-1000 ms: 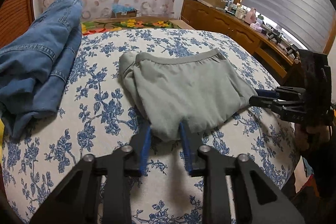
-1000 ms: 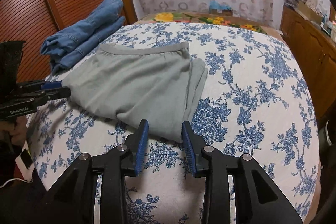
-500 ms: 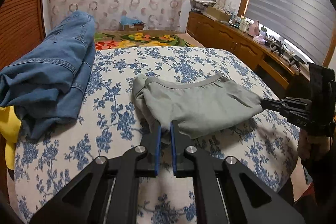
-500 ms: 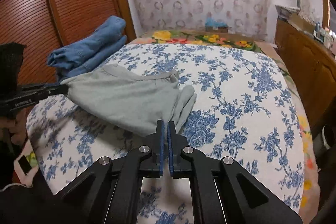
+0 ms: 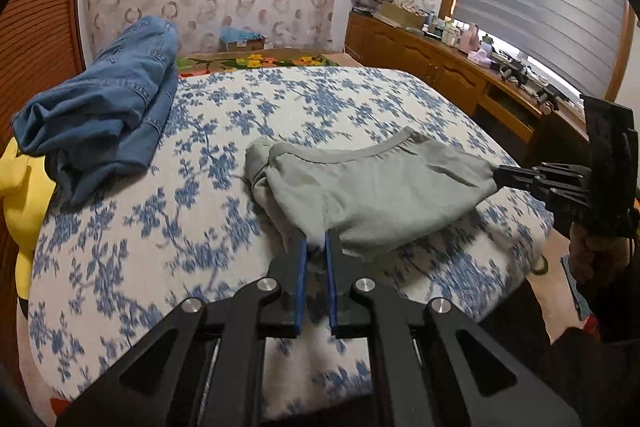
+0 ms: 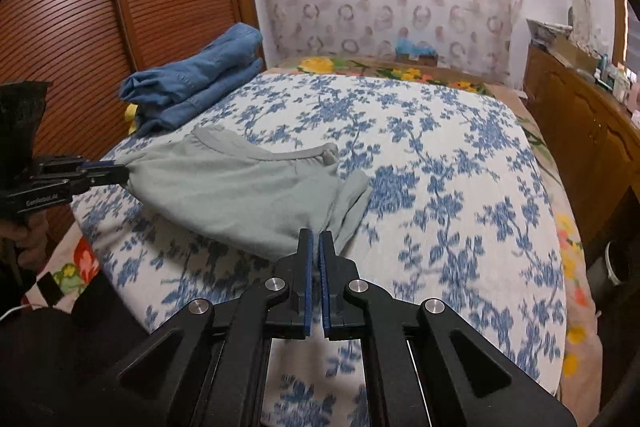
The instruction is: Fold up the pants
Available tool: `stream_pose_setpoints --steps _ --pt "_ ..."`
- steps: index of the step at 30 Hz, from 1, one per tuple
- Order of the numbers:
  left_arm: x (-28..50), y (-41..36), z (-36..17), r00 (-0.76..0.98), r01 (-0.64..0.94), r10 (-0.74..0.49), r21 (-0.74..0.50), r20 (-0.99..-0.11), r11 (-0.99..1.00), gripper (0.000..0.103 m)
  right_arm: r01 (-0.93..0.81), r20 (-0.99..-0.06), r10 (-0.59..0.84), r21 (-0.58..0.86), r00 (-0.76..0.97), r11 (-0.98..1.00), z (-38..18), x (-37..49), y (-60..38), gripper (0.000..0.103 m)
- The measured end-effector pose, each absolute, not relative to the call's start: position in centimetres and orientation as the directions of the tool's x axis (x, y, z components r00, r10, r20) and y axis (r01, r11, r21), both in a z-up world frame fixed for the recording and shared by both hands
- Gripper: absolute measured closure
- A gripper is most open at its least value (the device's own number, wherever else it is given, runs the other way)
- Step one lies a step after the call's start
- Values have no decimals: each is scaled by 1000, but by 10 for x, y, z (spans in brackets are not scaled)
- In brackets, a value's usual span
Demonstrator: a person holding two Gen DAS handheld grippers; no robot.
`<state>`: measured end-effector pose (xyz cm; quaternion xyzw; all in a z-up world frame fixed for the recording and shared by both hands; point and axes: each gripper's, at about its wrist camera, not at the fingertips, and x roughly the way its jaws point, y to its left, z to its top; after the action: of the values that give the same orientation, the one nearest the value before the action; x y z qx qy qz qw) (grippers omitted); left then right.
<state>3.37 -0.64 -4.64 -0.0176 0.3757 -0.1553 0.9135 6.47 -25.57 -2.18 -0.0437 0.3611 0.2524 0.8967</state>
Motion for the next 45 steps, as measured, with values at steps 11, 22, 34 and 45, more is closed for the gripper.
stream_pose_setpoints --steps 11,22,34,45 --pt "26 -10 -51 656 260 -270 -125 -705 958 88 -486 -705 423 127 569 865 -38 53 -259 102" --pt "42 -10 -45 658 266 -258 -103 -707 959 60 -484 -688 423 118 590 867 -25 55 -260 99" --pt "60 -17 -56 644 260 -250 -101 -723 960 46 -483 -675 415 100 609 870 -21 64 -251 76" --pt "86 -11 -65 631 225 -237 -118 -738 967 47 -488 -682 422 109 597 866 -31 97 -233 70"
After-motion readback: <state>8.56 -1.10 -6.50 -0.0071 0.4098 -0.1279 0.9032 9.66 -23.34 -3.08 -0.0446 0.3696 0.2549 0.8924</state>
